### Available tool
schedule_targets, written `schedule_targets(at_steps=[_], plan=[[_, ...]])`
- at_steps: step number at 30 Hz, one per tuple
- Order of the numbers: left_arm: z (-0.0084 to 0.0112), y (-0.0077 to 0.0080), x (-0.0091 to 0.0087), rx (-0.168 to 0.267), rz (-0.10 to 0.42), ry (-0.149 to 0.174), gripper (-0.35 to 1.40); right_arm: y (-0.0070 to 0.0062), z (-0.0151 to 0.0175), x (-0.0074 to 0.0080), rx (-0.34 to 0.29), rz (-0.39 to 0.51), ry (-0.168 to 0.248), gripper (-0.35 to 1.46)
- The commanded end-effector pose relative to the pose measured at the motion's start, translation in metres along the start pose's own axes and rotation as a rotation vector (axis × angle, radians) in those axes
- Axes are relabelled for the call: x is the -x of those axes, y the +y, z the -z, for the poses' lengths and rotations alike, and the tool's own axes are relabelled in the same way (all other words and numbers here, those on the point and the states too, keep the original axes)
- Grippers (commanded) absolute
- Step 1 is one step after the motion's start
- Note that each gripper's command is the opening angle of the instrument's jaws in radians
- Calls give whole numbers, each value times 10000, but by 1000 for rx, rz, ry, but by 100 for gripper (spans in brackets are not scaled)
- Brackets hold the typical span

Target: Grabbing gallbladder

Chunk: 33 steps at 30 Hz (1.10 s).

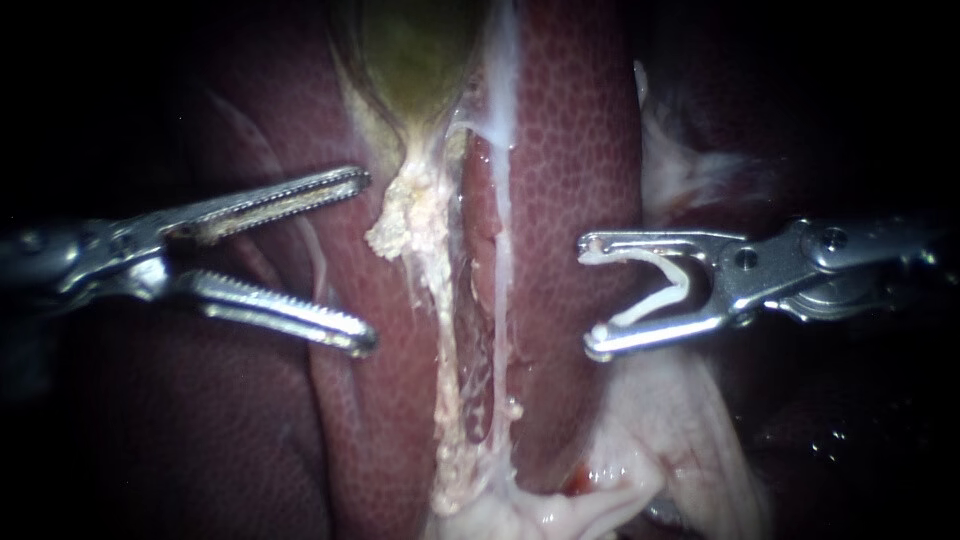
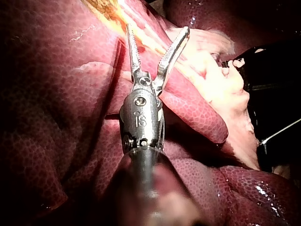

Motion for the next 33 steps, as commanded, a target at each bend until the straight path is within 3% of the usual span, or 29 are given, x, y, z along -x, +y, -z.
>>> schedule_targets(at_steps=[1, 11, 17, 19, 21, 29, 33], plan=[[-3, 1, -2, 1, 0, 1, 81, 0, 0, 0, 0, 0, 0, 58], [-25, 17, -20, 14, 9, -1, 71, 0, 0, 0, 0, 0, 0, 58], [-22, 26, -33, 61, 18, 34, 49, 0, 0, 0, 0, 0, 0, 58], [-21, 27, -38, 72, 17, 48, 16, 0, 0, 0, 0, 0, 0, 58], [-20, 28, -41, 73, 16, 60, -35, 0, 0, 0, 0, 0, 0, 58], [-13, 30, -47, 99, 15, 119, -35, 0, 0, 0, 0, 0, 0, 58], [-9, 27, -42, 108, 30, 120, -35, 0, 0, 0, 0, 0, 0, 58]])
